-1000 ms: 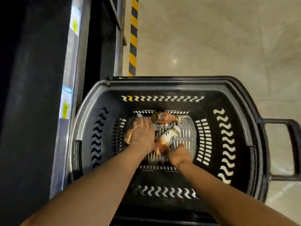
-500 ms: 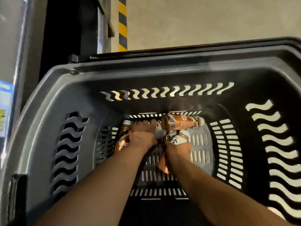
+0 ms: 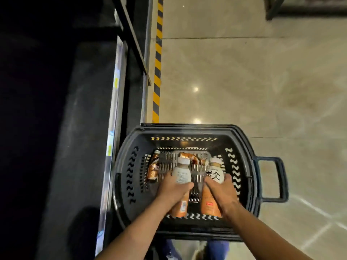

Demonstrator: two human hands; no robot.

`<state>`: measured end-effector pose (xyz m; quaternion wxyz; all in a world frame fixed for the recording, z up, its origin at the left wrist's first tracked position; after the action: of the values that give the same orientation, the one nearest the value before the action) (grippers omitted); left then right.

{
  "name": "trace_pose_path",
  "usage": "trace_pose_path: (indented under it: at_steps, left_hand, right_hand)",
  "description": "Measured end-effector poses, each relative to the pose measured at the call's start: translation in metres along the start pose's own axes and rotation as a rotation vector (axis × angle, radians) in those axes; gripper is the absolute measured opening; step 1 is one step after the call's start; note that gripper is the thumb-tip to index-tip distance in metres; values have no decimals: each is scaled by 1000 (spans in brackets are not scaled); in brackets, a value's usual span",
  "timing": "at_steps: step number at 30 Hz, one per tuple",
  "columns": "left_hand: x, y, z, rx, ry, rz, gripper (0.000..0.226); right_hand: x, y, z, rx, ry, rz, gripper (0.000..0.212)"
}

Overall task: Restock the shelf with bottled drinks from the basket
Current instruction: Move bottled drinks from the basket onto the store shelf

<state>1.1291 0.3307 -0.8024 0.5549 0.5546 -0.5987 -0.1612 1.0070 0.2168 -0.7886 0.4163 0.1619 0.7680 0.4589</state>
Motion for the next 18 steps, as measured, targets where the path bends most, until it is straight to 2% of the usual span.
trace_pose_path:
  at_steps: [6, 8, 12, 13, 16, 18]
  left_hand:
    - [140, 247, -81, 58, 289, 161, 50]
    - [177, 324, -107, 88, 368, 268, 44]
    - [223, 460, -152, 160, 502, 416, 62]
    - [228, 490, -160, 187, 501, 445, 60]
    - [229, 575, -177, 342, 480, 525, 41]
    - [222, 626, -184, 476, 503, 539, 45]
  right_hand:
    - [-141, 234, -64, -86, 40, -300, 29]
    - [-179, 307, -82, -118, 55, -431, 31]
    - [-235, 436, -118, -208, 58, -647, 39]
    - [-244, 464, -126, -237, 77, -695, 40]
    - [-264, 535, -144, -399, 130, -823, 39]
    - [-271, 576, -151, -519, 156, -910, 38]
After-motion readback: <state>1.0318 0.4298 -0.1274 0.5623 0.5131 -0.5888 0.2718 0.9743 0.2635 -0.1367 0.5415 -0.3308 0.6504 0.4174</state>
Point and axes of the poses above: each hand's wrist, its own y-axis away from the middle knuckle, its own z-axis out of the palm, x = y × z, the point moved 1 cm from there along -y, towards the middle knuckle, and after that the axes turned 2 degrees about -y, right-handed, at the moved point
